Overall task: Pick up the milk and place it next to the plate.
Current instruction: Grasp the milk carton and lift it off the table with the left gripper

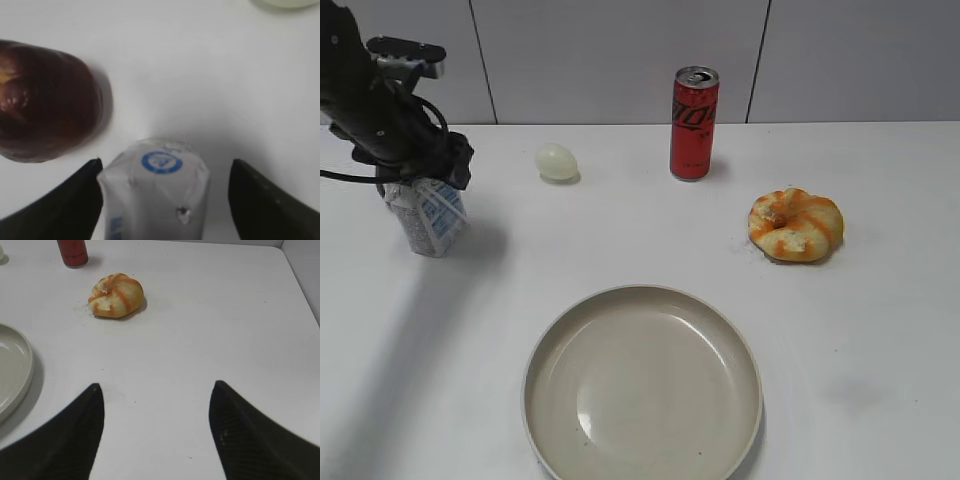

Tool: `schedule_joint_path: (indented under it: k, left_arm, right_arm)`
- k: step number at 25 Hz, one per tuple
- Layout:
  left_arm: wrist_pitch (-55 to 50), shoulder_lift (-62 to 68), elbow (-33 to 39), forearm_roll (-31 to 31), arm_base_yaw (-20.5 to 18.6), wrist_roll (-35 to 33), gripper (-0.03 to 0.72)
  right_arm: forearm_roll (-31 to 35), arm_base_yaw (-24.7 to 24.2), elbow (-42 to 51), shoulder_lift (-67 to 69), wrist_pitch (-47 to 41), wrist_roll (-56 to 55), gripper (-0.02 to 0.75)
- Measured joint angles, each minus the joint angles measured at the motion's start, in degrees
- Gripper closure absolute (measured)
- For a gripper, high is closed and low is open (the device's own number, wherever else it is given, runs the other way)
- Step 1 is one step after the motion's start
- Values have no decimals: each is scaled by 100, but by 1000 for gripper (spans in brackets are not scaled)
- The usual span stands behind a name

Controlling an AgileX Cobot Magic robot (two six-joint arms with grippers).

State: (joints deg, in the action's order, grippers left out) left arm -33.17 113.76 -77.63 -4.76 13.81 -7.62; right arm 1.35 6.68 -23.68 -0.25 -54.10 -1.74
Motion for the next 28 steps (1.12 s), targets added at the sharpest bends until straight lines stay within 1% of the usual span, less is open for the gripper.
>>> schedule_joint_path:
  k: [9,12,18,21,23,24,28]
  left_arm:
    - [-237,66,-2,12,-5,0,121]
    - [-214,103,-2,6,-5,0,140]
    - [-234,108,-2,1,-11,0,232]
    - [-291,108,-2,1,-11,0,312]
    - [-308,88,-2,1,-11,0,386]
    - [-315,76,-2,11,-11,0,399]
    - [-372,-8,-2,109,-11,0,399]
  right_arm:
    - [0,0,0,0,0,0,238]
    - [0,0,0,0,0,0,238]
    - [0,0,0,0,0,0,238]
    - [0,0,0,0,0,0,238]
    - [0,0,0,0,0,0,238]
    - [0,0,0,0,0,0,238]
    - [0,0,0,0,0,0,238]
